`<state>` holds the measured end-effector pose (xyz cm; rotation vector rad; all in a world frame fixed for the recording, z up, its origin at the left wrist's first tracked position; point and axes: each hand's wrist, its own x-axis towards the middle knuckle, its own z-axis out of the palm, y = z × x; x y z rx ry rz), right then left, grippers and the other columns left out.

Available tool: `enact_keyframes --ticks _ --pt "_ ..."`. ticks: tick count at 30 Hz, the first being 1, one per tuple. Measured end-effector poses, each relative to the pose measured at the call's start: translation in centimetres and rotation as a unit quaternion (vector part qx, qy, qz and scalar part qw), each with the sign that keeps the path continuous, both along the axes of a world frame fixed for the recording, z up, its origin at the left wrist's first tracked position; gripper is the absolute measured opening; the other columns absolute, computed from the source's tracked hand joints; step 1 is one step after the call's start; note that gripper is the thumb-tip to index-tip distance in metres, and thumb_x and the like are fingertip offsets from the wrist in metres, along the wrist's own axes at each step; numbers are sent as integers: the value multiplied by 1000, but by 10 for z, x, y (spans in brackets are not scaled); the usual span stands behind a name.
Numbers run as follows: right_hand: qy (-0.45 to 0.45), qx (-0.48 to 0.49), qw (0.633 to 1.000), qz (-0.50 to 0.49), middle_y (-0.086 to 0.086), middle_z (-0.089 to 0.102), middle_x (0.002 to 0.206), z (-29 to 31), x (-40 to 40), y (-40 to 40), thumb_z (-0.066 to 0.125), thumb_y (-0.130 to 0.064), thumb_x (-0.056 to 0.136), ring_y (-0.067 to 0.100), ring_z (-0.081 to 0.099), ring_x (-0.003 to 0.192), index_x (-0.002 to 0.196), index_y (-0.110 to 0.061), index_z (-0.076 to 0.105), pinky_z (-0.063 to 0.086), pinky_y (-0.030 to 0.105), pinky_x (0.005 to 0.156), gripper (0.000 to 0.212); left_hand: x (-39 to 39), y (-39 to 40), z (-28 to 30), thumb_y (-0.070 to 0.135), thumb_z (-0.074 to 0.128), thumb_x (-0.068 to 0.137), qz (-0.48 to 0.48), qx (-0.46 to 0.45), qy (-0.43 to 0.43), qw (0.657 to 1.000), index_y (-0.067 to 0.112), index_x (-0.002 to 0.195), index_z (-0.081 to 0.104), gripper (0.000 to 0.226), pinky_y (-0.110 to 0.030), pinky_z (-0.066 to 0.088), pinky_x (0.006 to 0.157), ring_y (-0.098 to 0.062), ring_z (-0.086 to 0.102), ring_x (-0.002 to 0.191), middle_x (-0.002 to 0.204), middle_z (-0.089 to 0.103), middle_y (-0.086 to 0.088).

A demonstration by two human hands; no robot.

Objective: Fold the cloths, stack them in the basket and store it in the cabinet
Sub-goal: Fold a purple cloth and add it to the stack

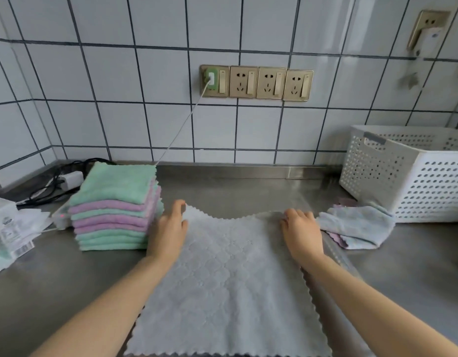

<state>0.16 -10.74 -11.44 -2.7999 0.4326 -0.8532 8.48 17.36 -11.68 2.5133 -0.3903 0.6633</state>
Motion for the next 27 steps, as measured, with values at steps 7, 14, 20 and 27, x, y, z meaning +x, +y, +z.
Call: enact_keyframes --ticks 7,14,20,27 --pt "34 -132 990 -41 8 58 79 -16 35 -6 69 -1 72 32 51 71 81 -9 56 36 35 58 18 30 2 -8 -1 75 69 19 141 -20 990 2 115 55 50 -33 45 39 -31 55 49 62 57 -15" --pt "25 -108 994 -4 15 62 101 -8 31 -3 67 5 66 39 59 89 110 -2 61 48 41 68 45 24 -8 2 0 61 83 -10 133 28 991 5 139 42 60 -44 41 102 -35 46 125 144 43 -16" --pt "53 -72 950 299 7 61 116 -5 -60 48 48 -17 92 25 52 119 116 -11 60 38 29 104 28 -75 -2 1 39 51 93 -255 91 148 951 21 141 43 51 -9 4 108 -4 18 143 152 32 9" --pt "101 -136 911 375 -1 60 123 -7 -143 74 38 -47 97 14 55 116 120 -17 59 38 18 101 43 -151 22 -5 78 10 74 -331 195 148 911 41 145 26 82 -21 -5 117 13 -6 139 150 8 31"
